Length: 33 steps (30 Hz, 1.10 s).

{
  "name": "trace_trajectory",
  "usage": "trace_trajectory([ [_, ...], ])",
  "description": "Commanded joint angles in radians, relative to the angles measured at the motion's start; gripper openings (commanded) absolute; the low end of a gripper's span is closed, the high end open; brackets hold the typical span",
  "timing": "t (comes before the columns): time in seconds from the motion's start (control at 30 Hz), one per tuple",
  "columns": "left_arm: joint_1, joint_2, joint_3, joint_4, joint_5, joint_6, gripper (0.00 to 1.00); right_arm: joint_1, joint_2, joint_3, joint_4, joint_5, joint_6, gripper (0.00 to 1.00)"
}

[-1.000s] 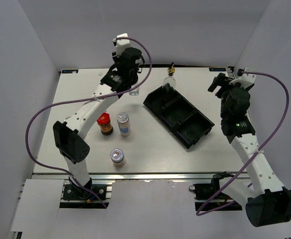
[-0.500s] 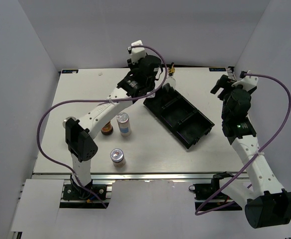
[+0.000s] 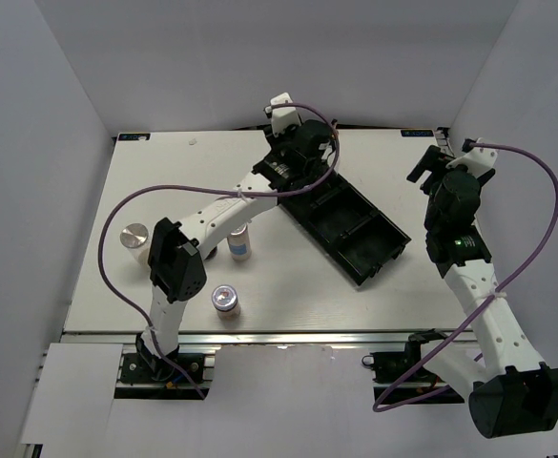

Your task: Organize the condiment bottles

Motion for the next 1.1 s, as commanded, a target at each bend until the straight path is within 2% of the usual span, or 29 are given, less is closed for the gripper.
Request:
trace_trajectory([
  [0.0, -0.013, -0.014, 0.08, 0.054, -0.065, -0.043, 0.0, -0.008, -0.008, 0.005, 0.037, 0.033, -0.003, 0.89],
  [0.33, -0.026, -0.022, 0.017, 0.099, -0.111, -0.08, 0.0, -0.01, 0.016, 0.001, 0.034, 0.03, 0.007, 0.89],
  [0.53, -0.03, 0.037, 0.09, 0.027, -0.144, -0.114, 0.0, -0.014, 0.026, 0.0, 0.037, 0.033, 0.01, 0.89],
  [0.77, -0.061, -0.009, 0.015, 0.06, -0.195, -0.124, 0.0, -0.017, 0.041, 0.006, 0.029, 0.012, 0.024, 0.89],
  [1.07, -0.07, 0.035, 0.038, 0.056, -0.269, -0.157, 0.01, -0.019, 0.049, 0.0, 0.025, -0.002, 0.033, 0.9],
])
